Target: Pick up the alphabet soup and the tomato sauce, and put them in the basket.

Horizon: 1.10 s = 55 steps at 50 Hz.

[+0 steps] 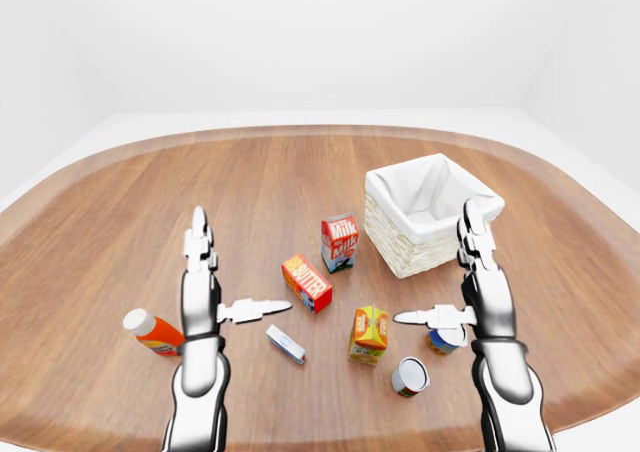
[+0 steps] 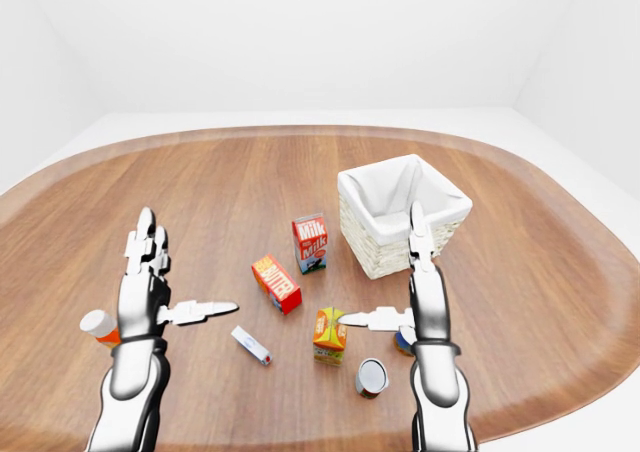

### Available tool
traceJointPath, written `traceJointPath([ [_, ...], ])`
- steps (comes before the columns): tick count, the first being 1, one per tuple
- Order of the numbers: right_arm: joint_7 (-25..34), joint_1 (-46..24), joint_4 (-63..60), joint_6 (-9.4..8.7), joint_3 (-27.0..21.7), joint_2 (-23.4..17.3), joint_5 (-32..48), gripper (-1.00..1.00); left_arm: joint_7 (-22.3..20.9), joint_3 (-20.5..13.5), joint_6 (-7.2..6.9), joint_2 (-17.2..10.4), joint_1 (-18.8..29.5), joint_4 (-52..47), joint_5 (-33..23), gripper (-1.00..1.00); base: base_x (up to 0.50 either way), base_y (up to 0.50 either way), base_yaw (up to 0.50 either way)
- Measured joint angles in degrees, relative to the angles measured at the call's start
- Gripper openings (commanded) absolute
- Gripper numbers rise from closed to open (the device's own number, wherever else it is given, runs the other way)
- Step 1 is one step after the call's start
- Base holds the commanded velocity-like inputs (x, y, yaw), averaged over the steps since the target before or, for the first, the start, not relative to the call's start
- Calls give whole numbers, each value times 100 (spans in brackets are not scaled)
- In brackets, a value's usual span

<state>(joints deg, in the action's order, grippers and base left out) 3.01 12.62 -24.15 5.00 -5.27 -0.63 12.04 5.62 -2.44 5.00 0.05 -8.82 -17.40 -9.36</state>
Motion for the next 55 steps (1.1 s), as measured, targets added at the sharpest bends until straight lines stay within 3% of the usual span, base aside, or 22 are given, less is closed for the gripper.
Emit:
traceJointPath([
  [35,48,490,-709,0,-615,99,3043,100,2,-15,0,-6,47,10,26,100,0,0,0],
  [55,-23,646,-660,0,-701,28,4069,100,-1,11,0,-5,15,7,-26,100,0,0,0],
])
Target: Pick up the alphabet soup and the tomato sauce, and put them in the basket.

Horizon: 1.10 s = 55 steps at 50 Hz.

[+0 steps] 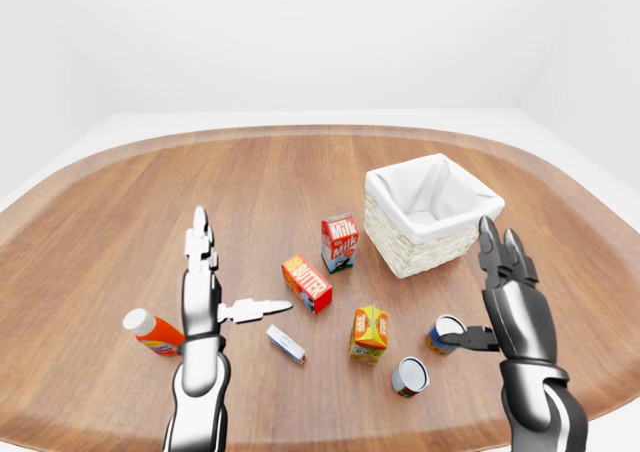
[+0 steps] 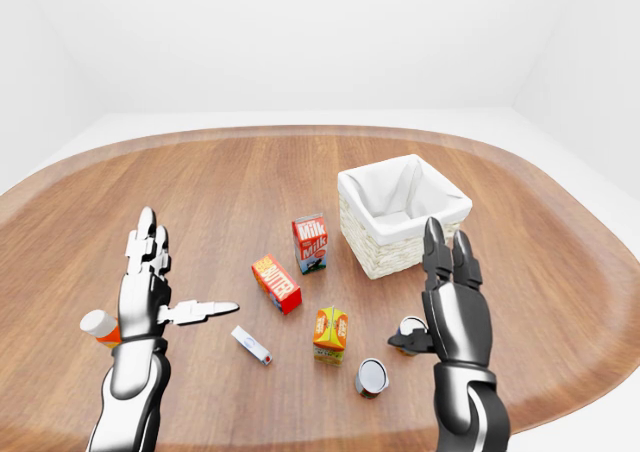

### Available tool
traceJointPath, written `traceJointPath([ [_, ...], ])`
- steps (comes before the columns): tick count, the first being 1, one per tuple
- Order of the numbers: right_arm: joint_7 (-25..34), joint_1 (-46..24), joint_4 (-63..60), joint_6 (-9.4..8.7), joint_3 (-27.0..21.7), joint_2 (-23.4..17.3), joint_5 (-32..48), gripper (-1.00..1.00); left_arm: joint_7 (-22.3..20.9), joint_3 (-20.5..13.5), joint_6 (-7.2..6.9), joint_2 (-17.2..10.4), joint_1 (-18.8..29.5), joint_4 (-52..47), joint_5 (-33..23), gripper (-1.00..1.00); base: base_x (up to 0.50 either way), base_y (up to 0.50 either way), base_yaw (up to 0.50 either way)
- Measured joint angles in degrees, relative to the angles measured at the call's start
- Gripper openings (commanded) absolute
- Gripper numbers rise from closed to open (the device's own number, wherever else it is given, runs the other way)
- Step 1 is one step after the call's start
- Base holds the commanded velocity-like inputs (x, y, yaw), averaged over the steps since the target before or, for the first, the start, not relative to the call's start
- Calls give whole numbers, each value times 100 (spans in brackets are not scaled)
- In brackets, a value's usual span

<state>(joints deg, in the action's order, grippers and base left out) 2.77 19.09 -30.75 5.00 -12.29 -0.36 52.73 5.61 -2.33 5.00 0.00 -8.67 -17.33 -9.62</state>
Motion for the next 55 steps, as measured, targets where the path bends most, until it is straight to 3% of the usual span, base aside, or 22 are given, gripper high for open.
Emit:
traceJointPath([
  [25,582,215,-340,0,-230,117,115,100,6,18,0,1,-21,16,-44,100,0,0,0],
  [55,602,400,-132,0,-417,149,841,100,14,-7,0,0,25,-6,-2,100,0,0,0],
])
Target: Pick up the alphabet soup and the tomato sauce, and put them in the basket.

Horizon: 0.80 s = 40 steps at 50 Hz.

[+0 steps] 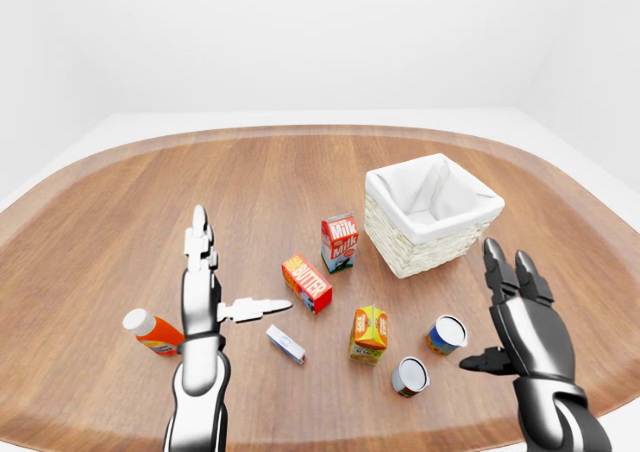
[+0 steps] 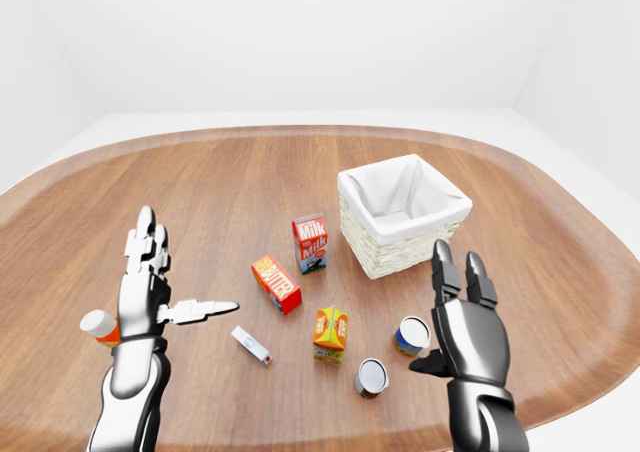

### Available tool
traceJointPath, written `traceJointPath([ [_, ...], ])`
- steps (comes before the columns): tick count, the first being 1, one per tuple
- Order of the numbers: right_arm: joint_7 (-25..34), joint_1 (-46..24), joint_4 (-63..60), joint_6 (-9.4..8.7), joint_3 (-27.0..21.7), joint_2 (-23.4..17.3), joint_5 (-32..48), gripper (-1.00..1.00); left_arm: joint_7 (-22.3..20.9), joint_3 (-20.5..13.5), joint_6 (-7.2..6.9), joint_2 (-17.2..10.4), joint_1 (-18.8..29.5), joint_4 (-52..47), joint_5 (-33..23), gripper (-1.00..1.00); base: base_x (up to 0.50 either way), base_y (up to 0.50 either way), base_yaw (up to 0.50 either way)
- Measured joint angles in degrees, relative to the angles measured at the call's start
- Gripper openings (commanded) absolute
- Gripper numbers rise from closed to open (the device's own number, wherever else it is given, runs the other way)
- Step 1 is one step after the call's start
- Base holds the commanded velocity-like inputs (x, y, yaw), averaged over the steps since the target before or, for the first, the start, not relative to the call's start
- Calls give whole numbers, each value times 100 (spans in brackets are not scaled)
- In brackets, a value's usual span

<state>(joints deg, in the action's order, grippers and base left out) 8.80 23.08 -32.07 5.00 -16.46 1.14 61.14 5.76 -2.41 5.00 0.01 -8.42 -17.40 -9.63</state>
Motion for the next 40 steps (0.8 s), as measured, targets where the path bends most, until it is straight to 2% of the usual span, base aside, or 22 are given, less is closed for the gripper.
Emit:
traceJointPath([
  [9,-333,55,24,0,36,8,478,100,0,5,0,0,-6,-7,-3,100,0,0,0],
  [24,-959,161,369,0,400,-174,1174,100,-5,11,0,-1,-20,9,-17,100,0,0,0],
  [40,-1411,179,772,0,764,-440,1533,100,-8,20,0,0,-31,10,-32,100,0,0,0],
])
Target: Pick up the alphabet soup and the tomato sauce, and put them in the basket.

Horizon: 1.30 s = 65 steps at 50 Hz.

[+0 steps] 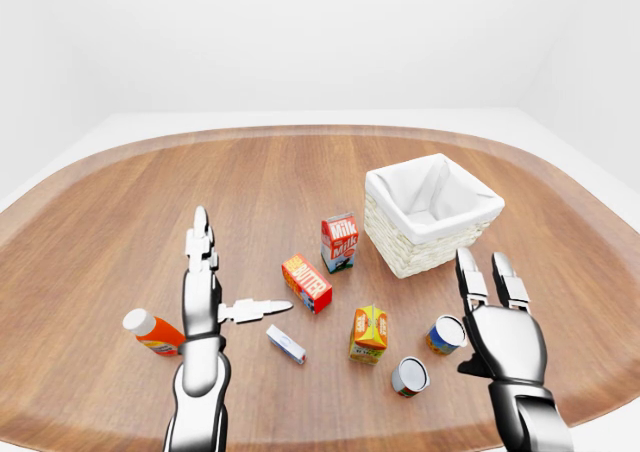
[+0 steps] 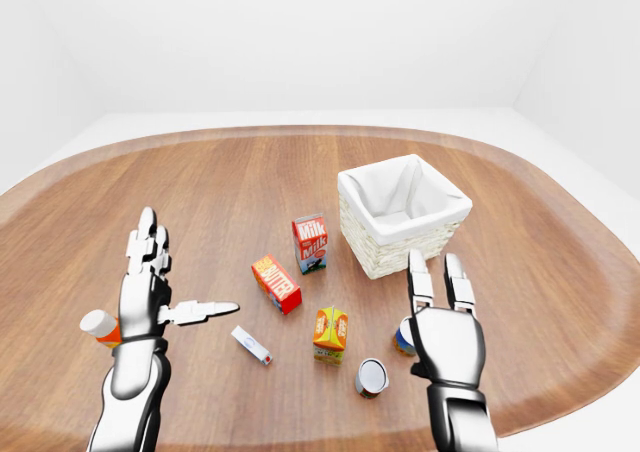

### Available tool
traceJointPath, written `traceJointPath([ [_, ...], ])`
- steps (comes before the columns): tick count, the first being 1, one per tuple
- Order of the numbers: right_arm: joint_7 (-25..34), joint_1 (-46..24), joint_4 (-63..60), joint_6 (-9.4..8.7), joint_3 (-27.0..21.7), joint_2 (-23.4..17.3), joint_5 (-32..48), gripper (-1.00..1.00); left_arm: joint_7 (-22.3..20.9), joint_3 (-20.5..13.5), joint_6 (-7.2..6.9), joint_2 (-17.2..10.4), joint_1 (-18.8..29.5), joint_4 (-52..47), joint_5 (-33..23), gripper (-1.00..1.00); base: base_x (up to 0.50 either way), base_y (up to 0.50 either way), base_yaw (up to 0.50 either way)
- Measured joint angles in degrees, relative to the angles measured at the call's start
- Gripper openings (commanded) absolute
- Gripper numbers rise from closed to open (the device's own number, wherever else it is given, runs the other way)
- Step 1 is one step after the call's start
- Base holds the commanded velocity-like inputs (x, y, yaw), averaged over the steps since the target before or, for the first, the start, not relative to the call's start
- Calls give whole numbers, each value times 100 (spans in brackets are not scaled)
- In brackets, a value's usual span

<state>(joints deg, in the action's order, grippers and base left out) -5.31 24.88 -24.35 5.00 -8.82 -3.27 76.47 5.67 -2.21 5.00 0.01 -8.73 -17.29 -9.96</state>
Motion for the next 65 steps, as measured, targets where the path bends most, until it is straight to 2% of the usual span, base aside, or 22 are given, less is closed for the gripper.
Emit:
traceJointPath([
  [65,-787,-811,1891,0,394,-691,146,100,12,-25,0,-11,43,163,11,100,0,0,0],
])
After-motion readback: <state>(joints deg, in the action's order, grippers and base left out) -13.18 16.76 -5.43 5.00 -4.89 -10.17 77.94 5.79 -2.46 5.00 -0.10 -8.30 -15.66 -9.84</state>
